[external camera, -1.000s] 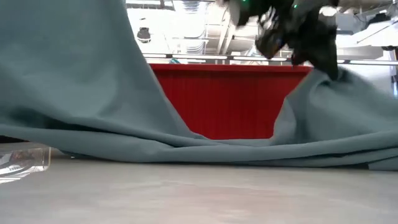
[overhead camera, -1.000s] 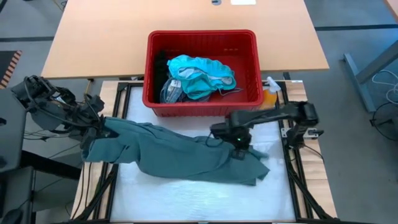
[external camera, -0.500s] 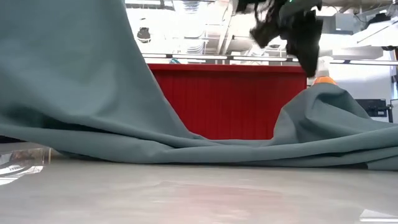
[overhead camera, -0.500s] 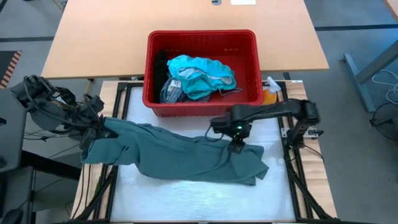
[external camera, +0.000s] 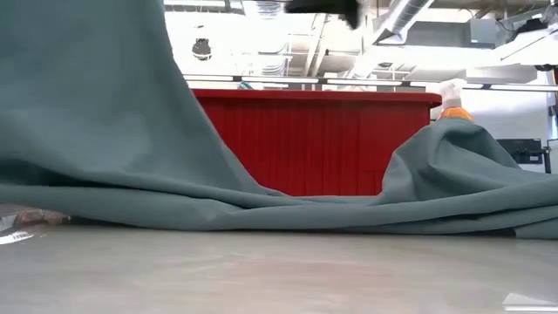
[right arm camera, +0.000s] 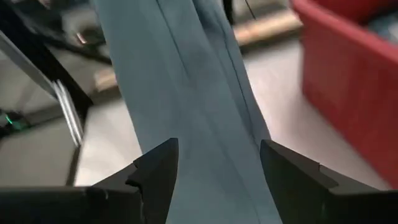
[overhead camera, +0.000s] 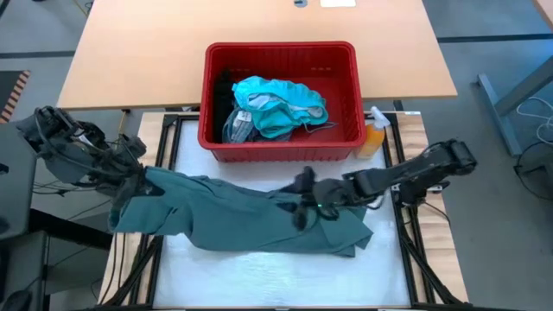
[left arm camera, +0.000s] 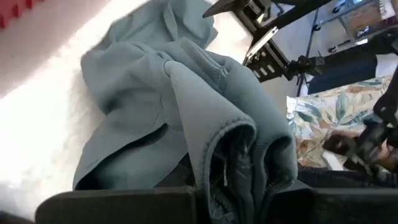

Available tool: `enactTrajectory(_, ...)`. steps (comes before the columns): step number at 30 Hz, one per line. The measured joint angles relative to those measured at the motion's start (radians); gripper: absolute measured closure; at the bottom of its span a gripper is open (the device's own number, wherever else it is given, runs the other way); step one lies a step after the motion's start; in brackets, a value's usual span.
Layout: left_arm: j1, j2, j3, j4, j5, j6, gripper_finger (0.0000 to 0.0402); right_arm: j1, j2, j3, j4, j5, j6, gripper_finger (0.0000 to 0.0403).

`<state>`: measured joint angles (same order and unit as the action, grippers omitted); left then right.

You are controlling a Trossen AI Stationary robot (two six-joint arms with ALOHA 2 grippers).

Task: Fold Laundry from Bin
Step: Fold the light blue pants

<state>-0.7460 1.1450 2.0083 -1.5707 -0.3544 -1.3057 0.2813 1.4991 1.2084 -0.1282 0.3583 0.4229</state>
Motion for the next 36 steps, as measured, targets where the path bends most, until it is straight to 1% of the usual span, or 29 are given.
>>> enactTrajectory(3,0.0,0.022,0.0,0.0,0.03,-0.021,0.0376,0.005,0.114,0.021,0.182,-0.069,-0.076,0.0148)
enactTrajectory(5,0.0,0.04,0.0,0.0,0.042,-0.02,0.0376,0.02,0.188,0.055,0.212,-0.1,-0.103,0.0148)
enactTrajectory(7,0.0,0.06,0.0,0.0,0.068,-0.012,0.0376,0.035,0.252,0.094,0.171,-0.127,-0.107,0.0148)
enactTrajectory(8,0.0,0.068,0.0,0.001,0.087,-0.004,0.0376,0.042,0.279,0.111,0.122,-0.138,-0.095,0.0148)
enactTrajectory(11,0.0,0.082,0.0,0.001,0.127,0.001,0.0376,0.05,0.348,0.131,-0.094,-0.149,-0.013,0.0148)
enactTrajectory(14,0.0,0.082,0.0,0.001,0.144,0.003,0.0376,0.07,0.397,0.128,-0.245,-0.13,0.052,0.0148)
enactTrajectory(17,0.0,0.079,0.0,0.0,0.136,0.056,0.0376,0.096,0.438,0.115,-0.256,-0.098,0.096,0.0148)
enactTrajectory(21,0.0,0.08,0.0,0.0,0.089,0.24,0.0376,0.114,0.514,0.107,-0.215,-0.118,0.122,0.0148)
enactTrajectory(23,0.0,0.084,0.0,0.0,0.058,0.322,0.0376,0.12,0.53,0.109,-0.24,-0.117,0.142,0.0148)
enactTrajectory(25,0.0,0.085,0.0,0.0,0.024,0.38,0.0376,0.137,0.539,0.113,-0.303,-0.103,0.16,0.0148)
enactTrajectory(28,0.0,0.086,0.0,-0.001,-0.017,0.438,0.0376,0.172,0.533,0.115,-0.428,-0.105,0.168,0.0148)
enactTrajectory(30,0.0,0.094,-0.006,0.002,-0.025,0.455,0.0376,0.2,0.515,0.112,-0.496,-0.11,0.168,0.0148)
enactTrajectory(33,0.0,0.096,-0.083,0.003,-0.015,0.436,0.0376,0.245,0.479,0.109,-0.579,-0.122,0.159,0.0148)
enactTrajectory(36,0.0,0.081,-0.238,0.003,0.005,0.378,0.0376,0.296,0.44,0.083,-0.673,-0.152,0.192,0.0148)
